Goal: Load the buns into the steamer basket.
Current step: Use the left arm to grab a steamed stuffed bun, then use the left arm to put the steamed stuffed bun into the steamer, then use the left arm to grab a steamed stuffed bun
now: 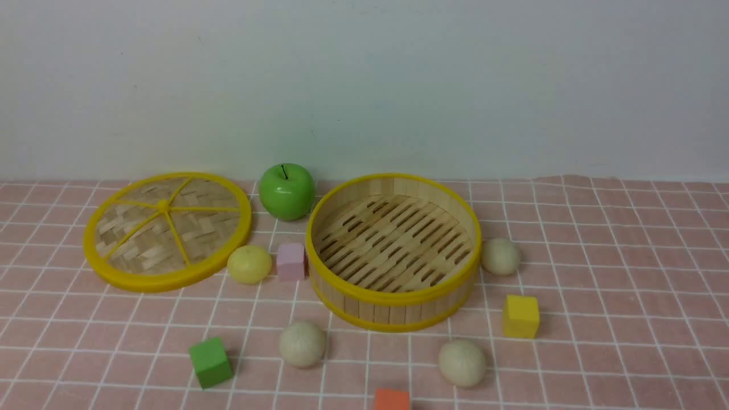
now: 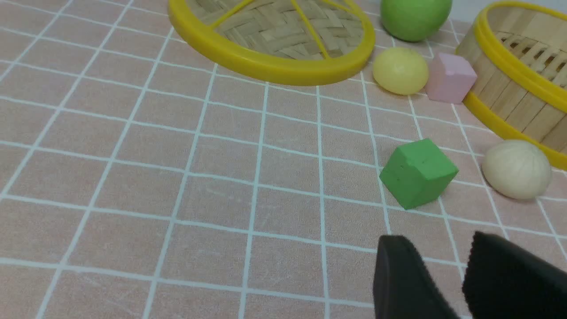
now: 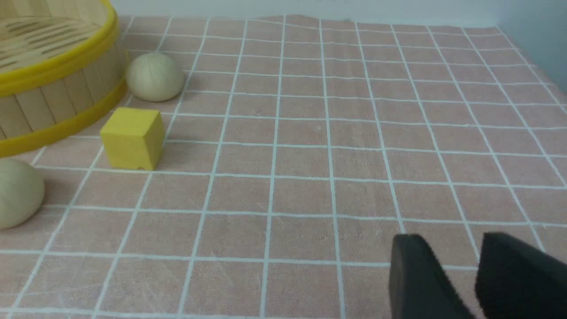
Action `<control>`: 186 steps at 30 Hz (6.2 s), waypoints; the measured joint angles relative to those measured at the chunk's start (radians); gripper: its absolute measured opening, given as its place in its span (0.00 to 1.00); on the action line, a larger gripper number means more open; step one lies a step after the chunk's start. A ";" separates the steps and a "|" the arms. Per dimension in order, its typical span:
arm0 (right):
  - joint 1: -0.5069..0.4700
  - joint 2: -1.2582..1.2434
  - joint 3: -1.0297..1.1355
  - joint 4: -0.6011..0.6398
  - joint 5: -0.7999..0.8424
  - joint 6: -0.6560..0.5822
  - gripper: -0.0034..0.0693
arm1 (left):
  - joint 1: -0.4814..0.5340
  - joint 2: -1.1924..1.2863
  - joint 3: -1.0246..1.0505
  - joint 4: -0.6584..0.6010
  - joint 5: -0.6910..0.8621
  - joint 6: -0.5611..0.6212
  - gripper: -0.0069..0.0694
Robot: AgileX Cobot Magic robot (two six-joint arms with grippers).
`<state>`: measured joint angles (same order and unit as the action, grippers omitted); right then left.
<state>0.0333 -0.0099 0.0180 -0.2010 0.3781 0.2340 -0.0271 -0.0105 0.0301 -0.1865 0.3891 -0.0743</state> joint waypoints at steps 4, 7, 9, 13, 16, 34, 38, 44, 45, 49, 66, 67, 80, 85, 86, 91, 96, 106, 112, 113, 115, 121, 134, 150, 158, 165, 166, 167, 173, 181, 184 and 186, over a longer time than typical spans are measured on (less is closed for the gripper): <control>0.000 0.000 0.000 0.000 0.000 0.000 0.38 | 0.000 0.000 0.000 0.000 0.000 0.000 0.40; 0.000 0.000 0.000 0.000 0.000 0.000 0.38 | 0.000 0.000 0.000 0.000 0.000 0.000 0.40; 0.000 0.000 0.000 0.000 0.000 0.000 0.38 | 0.000 0.000 0.000 0.000 0.000 0.000 0.40; 0.000 0.000 0.000 0.000 0.000 0.000 0.38 | 0.000 0.000 0.000 0.000 0.000 0.000 0.40; 0.000 0.000 0.000 0.000 0.000 0.000 0.38 | 0.000 0.000 0.000 0.000 0.000 0.000 0.40; 0.000 0.000 0.000 0.000 0.000 0.000 0.38 | 0.000 0.000 0.000 -0.267 -0.143 -0.163 0.40; 0.000 0.000 0.000 0.000 0.000 0.000 0.38 | 0.000 0.000 0.000 -0.428 -0.261 -0.228 0.40; 0.000 0.000 0.000 0.000 0.000 0.000 0.38 | -0.008 0.012 -0.074 -0.460 -0.234 -0.202 0.37; 0.000 0.000 0.000 0.000 0.000 0.000 0.38 | -0.011 0.031 -0.108 -0.453 -0.202 -0.178 0.34; 0.000 0.000 0.000 0.000 0.000 0.000 0.38 | -0.011 0.246 -0.316 -0.401 0.010 -0.004 0.19; 0.000 0.000 0.000 0.000 0.000 0.000 0.38 | -0.151 1.337 -1.002 -0.210 0.406 0.210 0.07; 0.000 0.000 0.000 0.000 0.000 0.000 0.38 | -0.189 1.380 -1.036 -0.164 0.407 0.193 0.07; 0.000 0.000 0.000 0.000 0.000 0.000 0.38 | -0.230 1.887 -1.473 0.115 0.484 0.006 0.08; 0.000 0.000 0.000 0.000 0.000 0.000 0.38 | -0.230 1.947 -1.560 0.128 0.454 0.011 0.19; 0.000 0.000 0.000 0.000 0.000 0.000 0.38 | -0.230 1.958 -1.567 0.131 0.437 0.011 0.22; 0.000 0.000 0.000 0.000 0.000 0.000 0.38 | -0.230 2.019 -1.570 0.162 0.367 0.011 0.38; 0.000 0.000 0.000 0.000 0.000 0.000 0.38 | -0.230 2.064 -1.570 0.179 0.357 0.011 0.43; 0.000 0.000 0.000 0.000 0.000 0.000 0.38 | -0.230 2.096 -1.576 0.213 0.339 0.011 0.34; 0.000 0.000 0.000 0.000 0.000 0.000 0.38 | -0.230 2.097 -1.576 0.214 0.344 0.012 0.08; 0.000 0.000 0.000 0.000 0.000 0.000 0.38 | -0.230 2.095 -1.576 0.214 0.352 0.012 0.07; 0.000 0.000 0.000 0.000 0.000 0.000 0.38 | -0.230 2.082 -1.576 0.216 0.372 0.012 0.07; 0.000 0.000 0.000 0.000 0.000 0.000 0.38 | -0.233 1.952 -1.575 0.204 0.406 0.012 0.07; 0.000 0.000 0.000 0.000 0.000 0.000 0.38 | -0.403 1.835 -1.575 -0.095 0.329 0.287 0.07; 0.000 0.000 0.000 0.000 0.000 0.000 0.38 | -0.433 2.055 -1.575 0.084 0.166 0.203 0.09; 0.000 0.000 0.000 0.000 0.000 0.000 0.38 | -0.433 2.041 -1.575 0.211 0.166 0.074 0.38; 0.000 0.000 0.000 0.000 0.000 0.000 0.38 | -0.433 1.798 -1.574 0.135 0.245 0.054 0.72; 0.000 0.000 0.000 0.000 0.000 0.000 0.38 | -0.433 1.781 -1.574 0.129 0.253 0.053 0.72; 0.000 0.000 0.000 0.000 0.000 0.000 0.38 | -0.433 1.726 -1.575 0.113 0.318 0.041 0.73; 0.000 0.000 0.000 0.000 0.000 0.000 0.38 | -0.433 1.593 -1.496 0.078 0.666 0.016 0.44; 0.000 0.000 0.000 0.000 0.000 0.000 0.38 | -0.436 1.588 -1.211 -0.015 0.636 0.090 0.10; 0.000 0.000 0.000 0.000 0.000 0.000 0.38 | -0.436 1.594 -1.163 -0.016 0.508 0.114 0.09; 0.000 0.000 0.000 0.000 0.000 0.000 0.38 | -0.436 1.608 -1.158 -0.016 0.441 0.129 0.13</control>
<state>0.0333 -0.0099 0.0180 -0.2010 0.3781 0.2340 -0.4630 1.5978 -1.1275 -0.2026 0.8305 0.0551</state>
